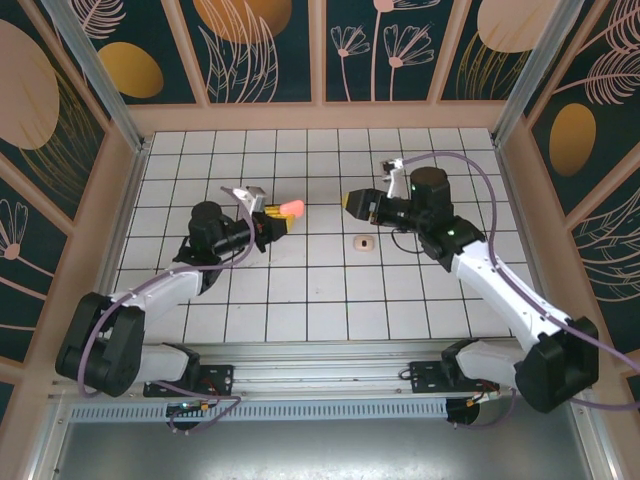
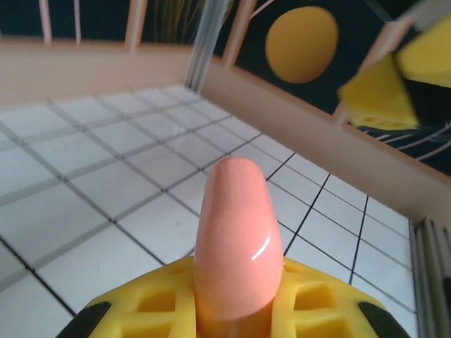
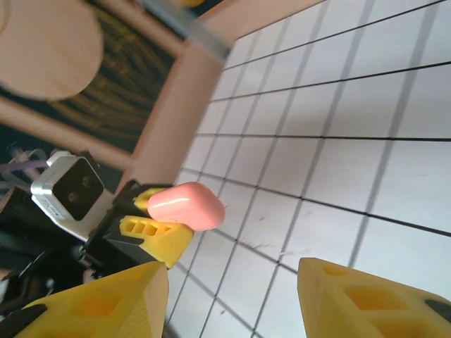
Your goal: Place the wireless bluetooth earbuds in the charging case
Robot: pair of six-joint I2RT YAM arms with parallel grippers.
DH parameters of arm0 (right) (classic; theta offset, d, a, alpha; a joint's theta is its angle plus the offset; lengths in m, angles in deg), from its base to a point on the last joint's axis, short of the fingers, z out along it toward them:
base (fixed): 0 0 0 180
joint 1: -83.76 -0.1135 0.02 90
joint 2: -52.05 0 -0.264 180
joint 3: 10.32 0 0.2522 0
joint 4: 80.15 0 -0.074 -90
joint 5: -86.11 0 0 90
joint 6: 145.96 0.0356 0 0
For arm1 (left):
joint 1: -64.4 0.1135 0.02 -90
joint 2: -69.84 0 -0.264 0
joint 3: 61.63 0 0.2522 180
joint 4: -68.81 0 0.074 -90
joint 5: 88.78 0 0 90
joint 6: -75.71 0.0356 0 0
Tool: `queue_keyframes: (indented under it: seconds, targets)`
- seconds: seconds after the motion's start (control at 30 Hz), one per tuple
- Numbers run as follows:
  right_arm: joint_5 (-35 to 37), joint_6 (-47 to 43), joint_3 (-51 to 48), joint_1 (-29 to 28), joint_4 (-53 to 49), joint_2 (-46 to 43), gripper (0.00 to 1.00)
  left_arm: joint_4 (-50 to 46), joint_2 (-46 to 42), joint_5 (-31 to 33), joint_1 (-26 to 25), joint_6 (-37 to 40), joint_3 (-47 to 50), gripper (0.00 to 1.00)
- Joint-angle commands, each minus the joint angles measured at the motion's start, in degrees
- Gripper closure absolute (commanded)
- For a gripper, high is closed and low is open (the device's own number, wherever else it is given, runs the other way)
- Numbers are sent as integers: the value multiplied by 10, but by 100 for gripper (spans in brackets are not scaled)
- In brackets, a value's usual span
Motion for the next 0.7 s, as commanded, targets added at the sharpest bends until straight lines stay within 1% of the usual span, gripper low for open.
queue_keyframes:
  seconds: [0.0, 0.07, 0.1, 0.17, 0.27, 0.37, 0.47, 0.67]
  targets:
    - [124, 30, -19, 7, -38, -37, 48, -121, 18, 49, -36, -94, -38, 91]
    - [139, 41, -40, 11, -38, -51, 48, -149, 34, 73, -62, -116, -49, 90]
    - [136, 48, -55, 14, -29, -57, 48, -153, 48, 87, -75, -137, -53, 90]
    - [123, 64, -83, 20, -10, -64, 48, -155, 82, 94, -89, -174, -68, 90]
    - [107, 72, -105, 25, 2, -68, 48, -196, 144, 112, -109, -208, -118, 89]
    - [111, 71, -117, 26, -2, -76, 48, -263, 207, 109, -130, -204, -189, 87]
    - [121, 78, -137, 26, 1, -96, 48, -315, 268, 87, -138, -204, -256, 85]
    - [148, 93, -171, 29, -2, -144, 48, -377, 316, 102, -140, -211, -305, 85]
